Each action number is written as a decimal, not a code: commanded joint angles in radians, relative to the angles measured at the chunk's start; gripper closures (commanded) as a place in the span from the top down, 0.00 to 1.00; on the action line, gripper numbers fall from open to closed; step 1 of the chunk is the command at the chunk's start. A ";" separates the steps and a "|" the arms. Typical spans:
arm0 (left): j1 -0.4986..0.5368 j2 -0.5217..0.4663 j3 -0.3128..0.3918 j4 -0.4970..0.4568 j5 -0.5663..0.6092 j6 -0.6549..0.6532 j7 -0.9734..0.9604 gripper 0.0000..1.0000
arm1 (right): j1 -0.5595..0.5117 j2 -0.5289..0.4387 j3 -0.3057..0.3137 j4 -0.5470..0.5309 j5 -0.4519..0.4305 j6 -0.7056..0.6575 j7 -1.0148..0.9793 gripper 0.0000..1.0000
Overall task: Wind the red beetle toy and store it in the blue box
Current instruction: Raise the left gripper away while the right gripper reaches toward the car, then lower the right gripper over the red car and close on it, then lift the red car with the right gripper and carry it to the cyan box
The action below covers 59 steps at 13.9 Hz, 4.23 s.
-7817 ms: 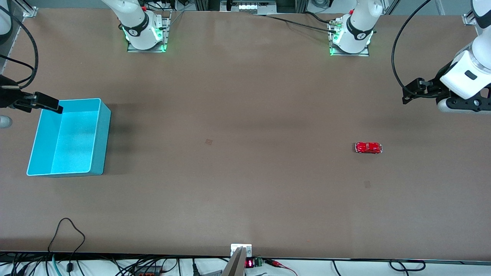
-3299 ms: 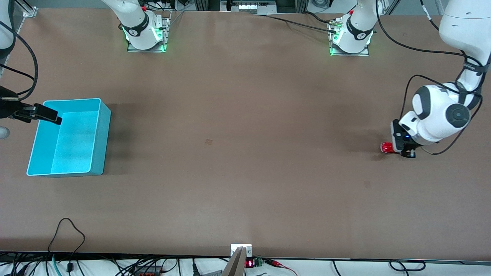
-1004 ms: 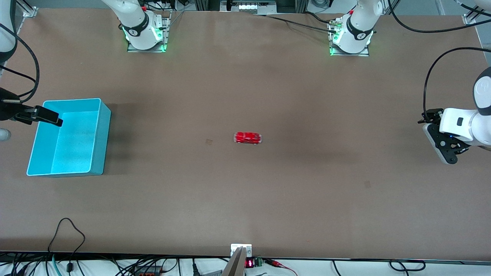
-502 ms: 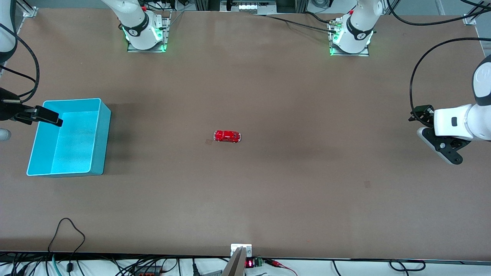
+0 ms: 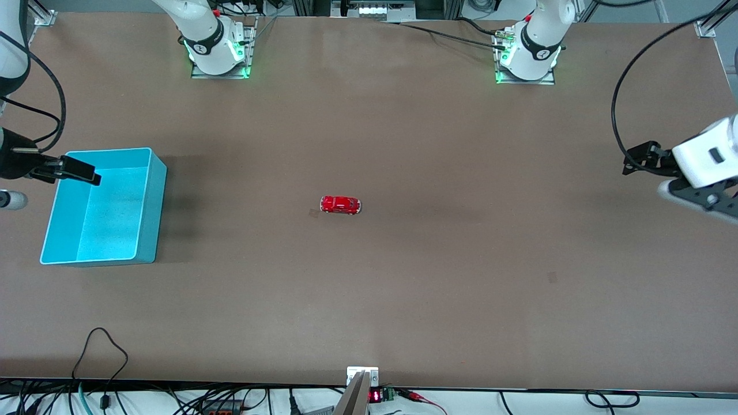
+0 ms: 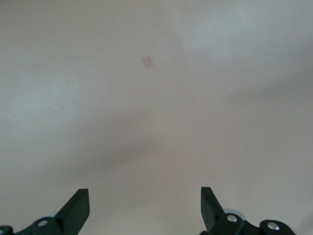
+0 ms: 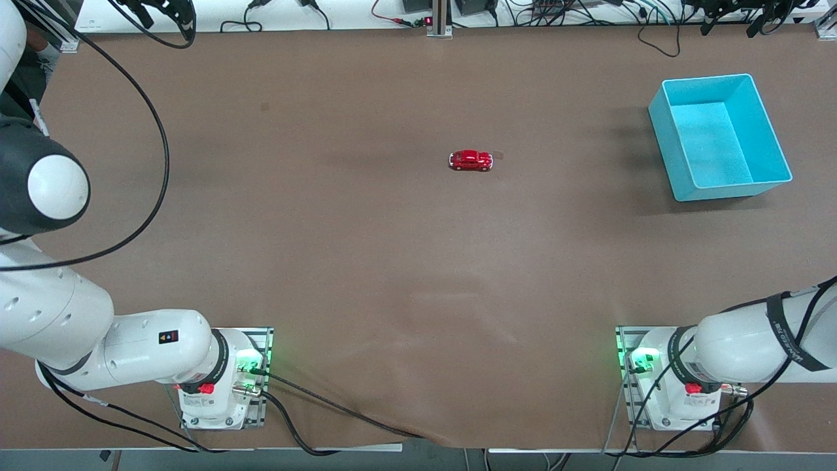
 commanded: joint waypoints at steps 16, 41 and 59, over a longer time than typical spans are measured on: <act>-0.144 -0.213 0.110 -0.271 -0.101 0.105 -0.317 1.00 | 0.400 0.207 0.004 0.002 0.139 0.168 -0.015 1.00; -0.131 -0.207 0.096 -0.264 -0.107 0.097 -0.315 1.00 | 0.713 0.532 0.004 -0.009 0.131 0.564 -0.619 1.00; -0.128 -0.182 0.099 -0.221 -0.106 0.085 -0.352 1.00 | 0.740 0.590 0.002 -0.001 0.100 0.606 -0.680 0.25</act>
